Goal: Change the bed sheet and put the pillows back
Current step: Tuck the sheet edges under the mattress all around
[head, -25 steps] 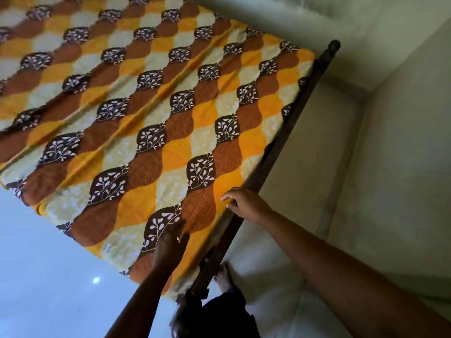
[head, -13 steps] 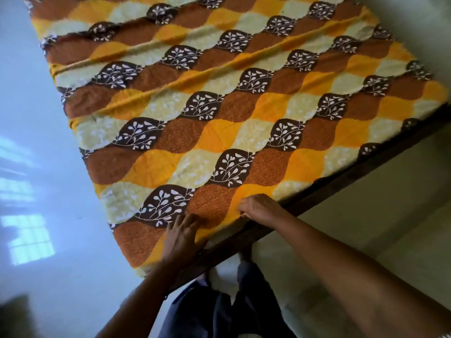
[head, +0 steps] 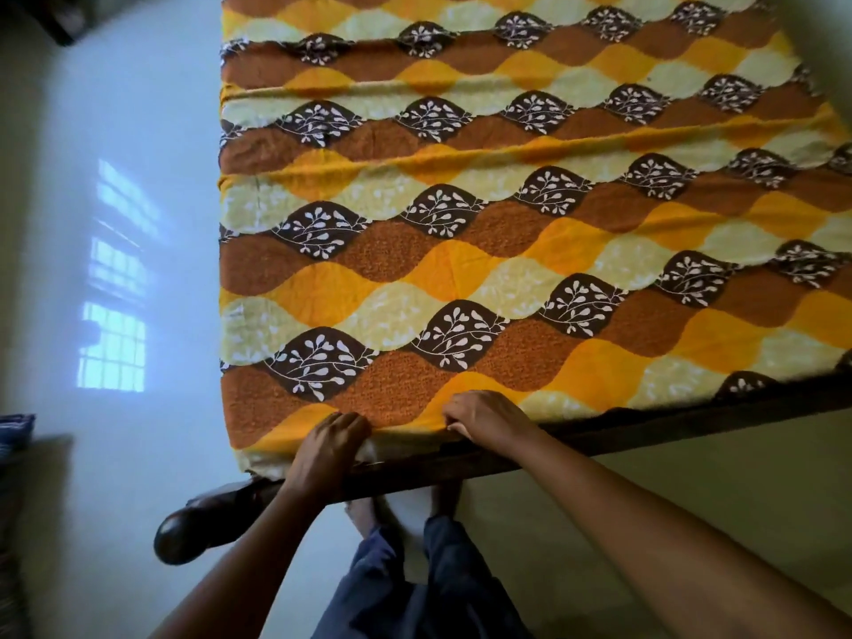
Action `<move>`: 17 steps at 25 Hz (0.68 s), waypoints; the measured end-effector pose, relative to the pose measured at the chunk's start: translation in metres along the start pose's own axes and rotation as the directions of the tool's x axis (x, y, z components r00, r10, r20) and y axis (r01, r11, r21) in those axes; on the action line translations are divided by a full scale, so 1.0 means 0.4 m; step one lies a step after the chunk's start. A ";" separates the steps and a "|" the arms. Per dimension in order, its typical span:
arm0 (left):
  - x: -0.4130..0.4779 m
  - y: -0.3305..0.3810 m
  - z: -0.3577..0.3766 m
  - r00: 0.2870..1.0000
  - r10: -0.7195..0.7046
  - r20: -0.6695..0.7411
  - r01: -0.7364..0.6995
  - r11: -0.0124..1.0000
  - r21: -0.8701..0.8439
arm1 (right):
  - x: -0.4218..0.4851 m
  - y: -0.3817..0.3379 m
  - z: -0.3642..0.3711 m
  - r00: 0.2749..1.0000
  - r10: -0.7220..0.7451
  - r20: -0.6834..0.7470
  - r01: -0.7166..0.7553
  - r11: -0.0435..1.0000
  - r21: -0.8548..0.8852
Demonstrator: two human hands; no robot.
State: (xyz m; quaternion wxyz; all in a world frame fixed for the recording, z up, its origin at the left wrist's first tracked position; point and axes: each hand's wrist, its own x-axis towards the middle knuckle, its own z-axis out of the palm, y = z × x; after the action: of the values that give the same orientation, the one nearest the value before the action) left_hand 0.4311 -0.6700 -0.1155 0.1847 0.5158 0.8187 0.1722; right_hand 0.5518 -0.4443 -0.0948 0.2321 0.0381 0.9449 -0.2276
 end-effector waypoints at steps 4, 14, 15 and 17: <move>-0.031 -0.032 0.013 0.995 0.070 -0.073 -0.062 0.992 0.106 | -0.017 0.006 -0.023 0.999 -0.033 0.016 0.033 0.999 0.029; -0.036 -0.086 -0.028 0.976 -0.028 0.215 -0.024 0.972 0.236 | 0.018 -0.021 0.017 0.981 0.080 0.177 -0.098 0.991 0.093; -0.034 -0.080 -0.027 0.962 -0.079 0.260 0.017 0.972 0.233 | 0.024 -0.019 0.021 0.978 0.097 0.186 -0.118 0.988 0.103; -0.025 -0.068 -0.030 0.938 -0.177 0.298 0.102 0.963 0.251 | 0.037 -0.014 0.025 0.974 0.124 0.192 -0.149 0.981 0.122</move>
State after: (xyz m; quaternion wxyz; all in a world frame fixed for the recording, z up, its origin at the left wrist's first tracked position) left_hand 0.4079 -0.6914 -0.1165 0.2645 0.4951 0.8273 -0.0235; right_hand 0.5420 -0.4544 -0.1071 0.3302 0.0975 0.8970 -0.2771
